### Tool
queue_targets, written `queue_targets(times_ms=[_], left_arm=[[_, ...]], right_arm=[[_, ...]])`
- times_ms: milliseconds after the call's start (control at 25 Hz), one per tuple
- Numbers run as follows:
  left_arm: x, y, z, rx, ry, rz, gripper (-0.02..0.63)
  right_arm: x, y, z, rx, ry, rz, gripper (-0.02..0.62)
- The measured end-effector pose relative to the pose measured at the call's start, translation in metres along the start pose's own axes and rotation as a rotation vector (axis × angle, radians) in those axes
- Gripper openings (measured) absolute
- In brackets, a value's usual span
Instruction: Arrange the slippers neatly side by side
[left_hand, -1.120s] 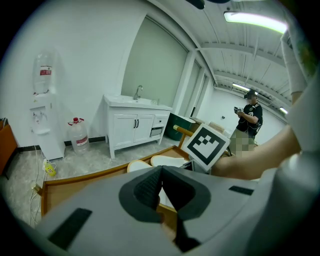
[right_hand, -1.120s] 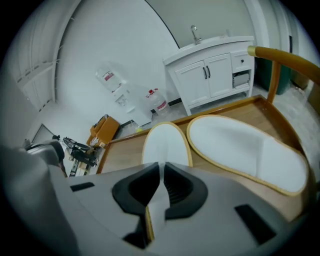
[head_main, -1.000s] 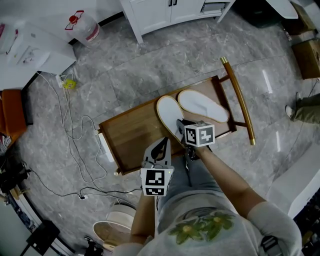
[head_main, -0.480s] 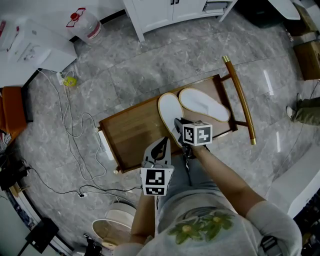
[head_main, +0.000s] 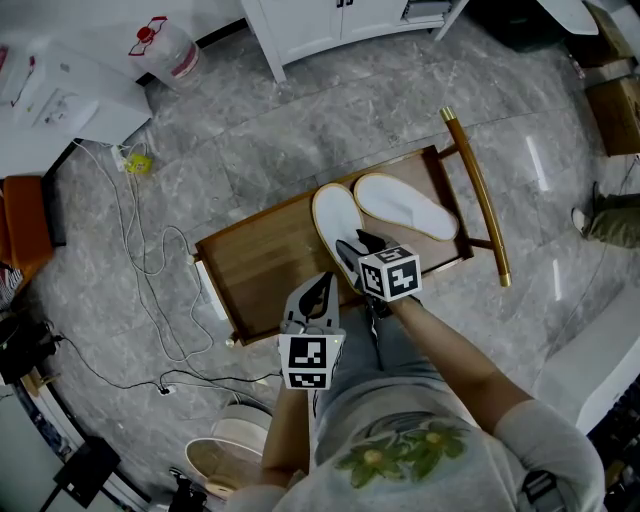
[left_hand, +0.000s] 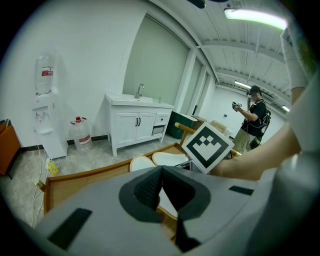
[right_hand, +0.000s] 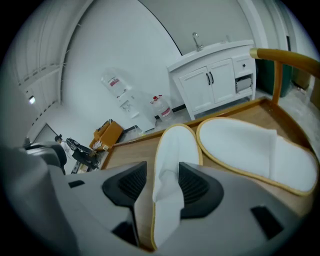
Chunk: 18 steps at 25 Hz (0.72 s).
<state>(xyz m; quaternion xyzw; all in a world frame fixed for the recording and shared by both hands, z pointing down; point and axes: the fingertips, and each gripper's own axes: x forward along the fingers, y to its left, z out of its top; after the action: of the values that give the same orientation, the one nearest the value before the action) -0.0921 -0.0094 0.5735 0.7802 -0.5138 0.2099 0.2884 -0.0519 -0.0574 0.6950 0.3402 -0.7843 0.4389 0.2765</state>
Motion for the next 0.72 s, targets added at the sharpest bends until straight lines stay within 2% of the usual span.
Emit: queue_targets(times_ms=[280, 560, 720], left_arm=[[-0.006, 0.003, 0.015, 0.018, -0.016, 0.014, 0.016], [-0.023, 0.006, 0.046, 0.015, -0.073, 0.043, 0.016], [-0.031, 0.005, 0.064, 0.004, -0.107, 0.048, 0.015]], right_arm=[[-0.020, 0.009, 0.019, -0.179, -0.031, 0.011, 0.227], [-0.074, 0.027, 0.052, -0.286, -0.093, 0.079, 0.235], [-0.102, 0.033, 0.057, -0.377, -0.116, 0.118, 0.235]])
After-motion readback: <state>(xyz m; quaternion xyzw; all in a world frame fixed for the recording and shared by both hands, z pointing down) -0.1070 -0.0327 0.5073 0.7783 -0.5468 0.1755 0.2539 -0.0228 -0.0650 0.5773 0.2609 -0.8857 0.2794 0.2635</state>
